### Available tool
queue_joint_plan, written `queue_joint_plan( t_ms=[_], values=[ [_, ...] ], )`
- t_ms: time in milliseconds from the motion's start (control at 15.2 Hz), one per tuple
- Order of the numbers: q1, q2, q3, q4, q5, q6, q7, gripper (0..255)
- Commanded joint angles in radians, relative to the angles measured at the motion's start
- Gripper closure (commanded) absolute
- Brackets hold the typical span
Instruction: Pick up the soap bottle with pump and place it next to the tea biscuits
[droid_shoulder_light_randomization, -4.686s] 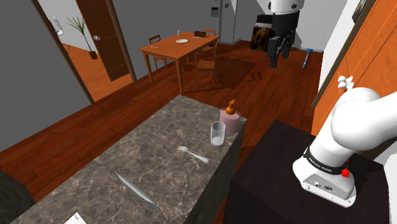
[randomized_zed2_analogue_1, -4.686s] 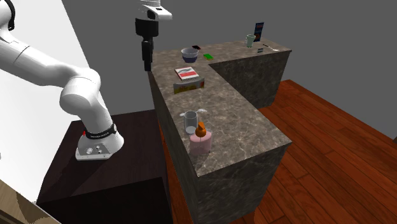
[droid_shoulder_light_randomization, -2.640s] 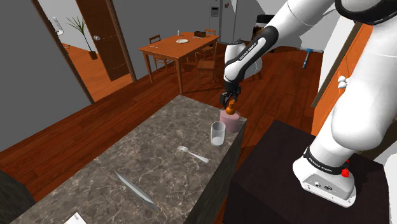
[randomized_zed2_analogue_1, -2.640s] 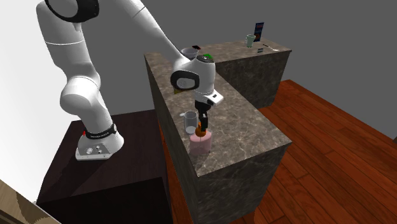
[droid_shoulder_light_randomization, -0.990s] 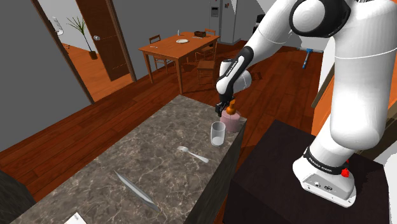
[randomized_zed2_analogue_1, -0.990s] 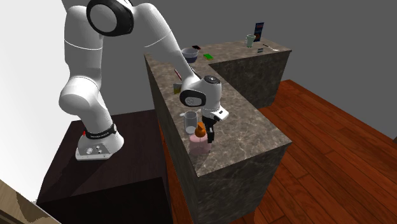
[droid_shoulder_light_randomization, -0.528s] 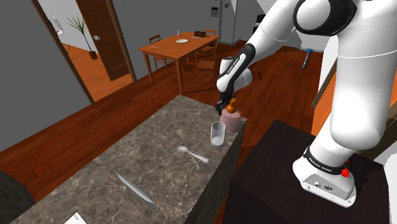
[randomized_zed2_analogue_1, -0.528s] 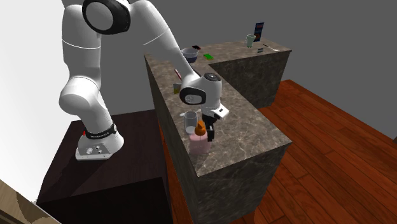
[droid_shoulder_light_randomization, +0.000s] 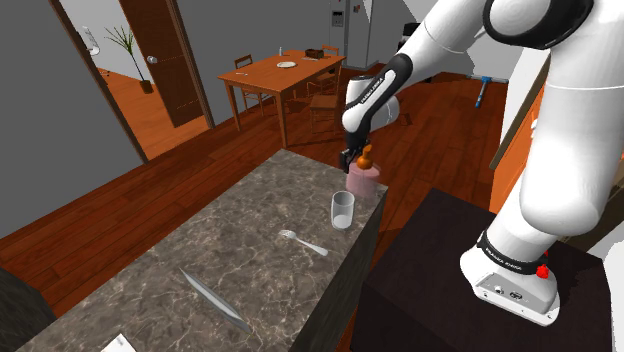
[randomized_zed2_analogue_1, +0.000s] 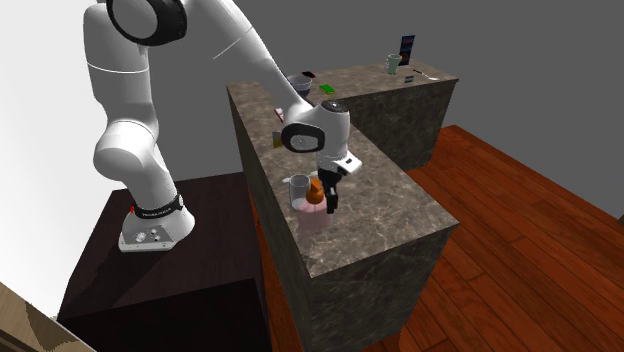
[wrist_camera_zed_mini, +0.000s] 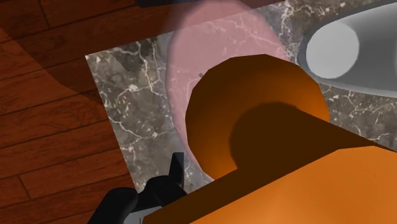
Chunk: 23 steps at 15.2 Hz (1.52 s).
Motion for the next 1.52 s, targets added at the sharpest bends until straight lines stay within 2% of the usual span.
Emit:
queue_joint_plan(
  t_ms=[0, 1452],
  values=[
    [0.002, -0.023, -0.004, 0.001, -0.008, -0.023, 0.006, 255],
    [0.014, -0.244, -0.021, 0.067, -0.082, -0.306, 0.060, 255]
  ],
)
